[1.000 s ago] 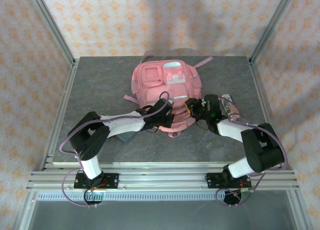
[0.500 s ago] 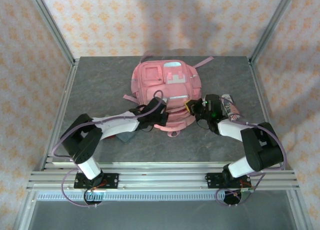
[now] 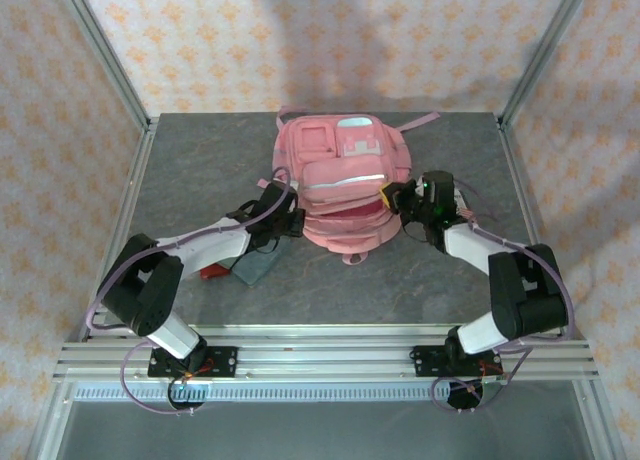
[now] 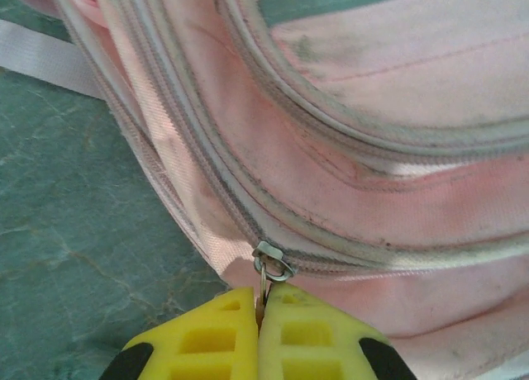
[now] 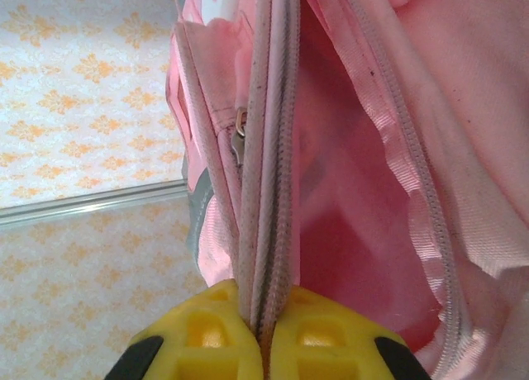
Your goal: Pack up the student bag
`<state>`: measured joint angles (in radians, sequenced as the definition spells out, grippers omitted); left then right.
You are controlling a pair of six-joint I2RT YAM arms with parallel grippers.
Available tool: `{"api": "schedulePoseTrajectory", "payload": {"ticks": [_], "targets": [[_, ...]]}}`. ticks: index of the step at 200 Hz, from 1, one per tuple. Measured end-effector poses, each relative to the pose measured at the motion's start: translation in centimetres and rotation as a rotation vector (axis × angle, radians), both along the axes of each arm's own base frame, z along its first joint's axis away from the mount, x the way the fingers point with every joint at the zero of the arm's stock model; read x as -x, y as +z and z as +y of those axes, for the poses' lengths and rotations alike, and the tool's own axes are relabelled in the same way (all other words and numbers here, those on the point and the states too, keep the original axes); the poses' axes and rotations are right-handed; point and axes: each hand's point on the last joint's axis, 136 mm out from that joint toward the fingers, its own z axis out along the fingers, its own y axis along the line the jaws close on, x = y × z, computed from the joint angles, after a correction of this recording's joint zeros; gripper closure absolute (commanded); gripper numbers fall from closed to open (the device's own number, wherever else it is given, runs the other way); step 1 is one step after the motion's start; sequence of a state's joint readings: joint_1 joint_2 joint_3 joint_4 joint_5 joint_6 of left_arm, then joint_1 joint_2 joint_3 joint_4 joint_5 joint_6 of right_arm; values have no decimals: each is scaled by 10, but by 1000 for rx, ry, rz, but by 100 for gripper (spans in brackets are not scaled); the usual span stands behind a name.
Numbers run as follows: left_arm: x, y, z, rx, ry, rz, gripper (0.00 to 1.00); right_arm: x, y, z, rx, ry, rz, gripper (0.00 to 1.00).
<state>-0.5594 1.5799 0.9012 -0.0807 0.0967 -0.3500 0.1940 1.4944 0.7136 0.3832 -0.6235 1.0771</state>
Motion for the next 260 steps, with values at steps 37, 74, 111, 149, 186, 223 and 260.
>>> {"api": "schedulePoseTrajectory", "payload": {"ticks": [37,74,111,149,186,223,260], "targets": [[15,-3,-44,15,-87,8,100,-31,12,-17,4,-41,-9,99],[26,-3,-96,74,-167,7,100,-53,34,-28,-17,-77,-83,60],[34,-21,-113,97,-192,52,100,-34,13,-17,-35,-75,-107,53],[35,-26,-118,122,-197,69,100,30,-41,35,0,65,8,62],[34,-25,-119,130,-193,68,100,41,-46,54,14,101,6,96],[31,-27,-113,102,-173,56,100,41,-51,55,20,90,15,100],[18,-23,-79,60,-122,51,100,41,-38,56,22,78,-18,100]]}}
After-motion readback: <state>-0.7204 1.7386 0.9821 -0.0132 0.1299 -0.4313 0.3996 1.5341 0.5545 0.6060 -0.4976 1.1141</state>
